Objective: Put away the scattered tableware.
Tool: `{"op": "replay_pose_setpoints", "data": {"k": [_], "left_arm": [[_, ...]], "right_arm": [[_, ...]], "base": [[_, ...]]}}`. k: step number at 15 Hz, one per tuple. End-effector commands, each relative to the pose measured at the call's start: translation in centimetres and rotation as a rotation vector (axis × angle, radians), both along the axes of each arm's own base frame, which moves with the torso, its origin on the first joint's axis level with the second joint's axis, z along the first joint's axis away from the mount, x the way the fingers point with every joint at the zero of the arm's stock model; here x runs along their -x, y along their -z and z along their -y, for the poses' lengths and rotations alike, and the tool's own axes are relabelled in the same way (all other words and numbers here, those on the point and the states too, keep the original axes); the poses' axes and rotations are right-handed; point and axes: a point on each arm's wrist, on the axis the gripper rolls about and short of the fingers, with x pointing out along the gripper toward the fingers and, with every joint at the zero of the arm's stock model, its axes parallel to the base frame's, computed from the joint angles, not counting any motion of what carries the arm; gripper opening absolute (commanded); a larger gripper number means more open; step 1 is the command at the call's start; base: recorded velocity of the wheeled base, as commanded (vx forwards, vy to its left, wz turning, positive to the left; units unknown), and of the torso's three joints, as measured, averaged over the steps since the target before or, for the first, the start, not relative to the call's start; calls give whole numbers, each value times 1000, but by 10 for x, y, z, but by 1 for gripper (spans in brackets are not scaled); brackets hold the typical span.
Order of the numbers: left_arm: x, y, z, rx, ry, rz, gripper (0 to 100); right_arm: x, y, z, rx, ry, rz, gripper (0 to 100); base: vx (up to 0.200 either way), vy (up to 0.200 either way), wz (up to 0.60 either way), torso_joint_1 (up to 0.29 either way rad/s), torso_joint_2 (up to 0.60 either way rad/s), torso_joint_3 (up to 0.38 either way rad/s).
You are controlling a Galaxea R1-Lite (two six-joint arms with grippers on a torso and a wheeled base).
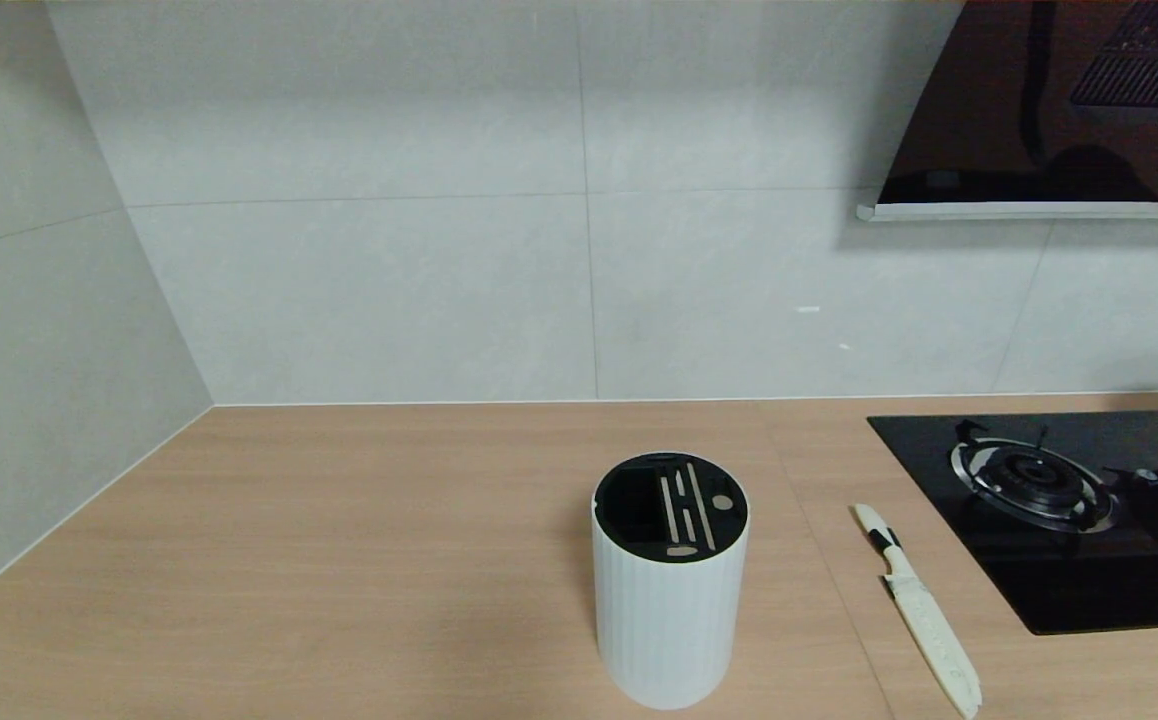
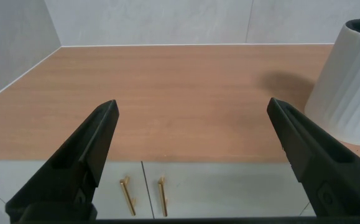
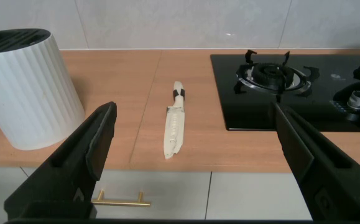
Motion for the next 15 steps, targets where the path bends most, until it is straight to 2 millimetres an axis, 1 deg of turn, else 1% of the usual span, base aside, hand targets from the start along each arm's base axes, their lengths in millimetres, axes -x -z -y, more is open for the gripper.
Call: {"op": "replay_pose_setpoints", "data": {"k": [1, 2, 3, 4, 5, 6, 7, 9, 10, 12, 13, 14, 15], "left_arm": [[0, 0, 0, 0, 0, -1, 100], [0, 0, 0, 0, 0, 1, 100], [0, 0, 0, 0, 0, -1, 100], [0, 0, 0, 0, 0, -1, 100], [0, 0, 0, -1, 0, -1, 100], [0, 0, 0, 0, 0, 1, 100], [0, 0, 0, 0, 0, -1, 100], [0, 0, 0, 0, 0, -1, 100], [0, 0, 0, 0, 0, -1, 100], [0, 0, 0, 0, 0, 1, 100], [0, 0, 0, 0, 0, -1, 100], [0, 0, 0, 0, 0, -1, 100], [0, 0, 0, 0, 0, 1, 100]], "right_arm": [[0, 0, 0, 10, -1, -1, 100], [0, 0, 0, 21, -1, 3, 100], [5, -17, 0, 23, 0, 63, 100], [12, -40, 0, 3, -3, 127, 100], [12, -51, 0, -4, -32, 123, 100], [5, -56, -1, -2, -79, 74, 100], [-3, -58, -2, -3, -111, 11, 100], [-21, -62, -2, -8, -118, -110, 100], [-33, -71, -3, -11, -121, -179, 100], [-63, -83, -4, -25, -162, -307, 100], [-70, -88, -5, -27, -182, -327, 100], [-94, -101, -8, -31, -219, -379, 100], [-112, -106, -10, -31, -230, -426, 100]], "base": [[0, 0, 0, 0, 0, 0], [0, 0, 0, 0, 0, 0], [0, 0, 0, 0, 0, 0], [0, 0, 0, 0, 0, 0], [0, 0, 0, 0, 0, 0], [0, 0, 0, 0, 0, 0], [0, 0, 0, 0, 0, 0], [0, 0, 0, 0, 0, 0], [0, 0, 0, 0, 0, 0], [0, 0, 0, 0, 0, 0], [0, 0, 0, 0, 0, 0], [0, 0, 0, 0, 0, 0], [0, 0, 0, 0, 0, 0]]}}
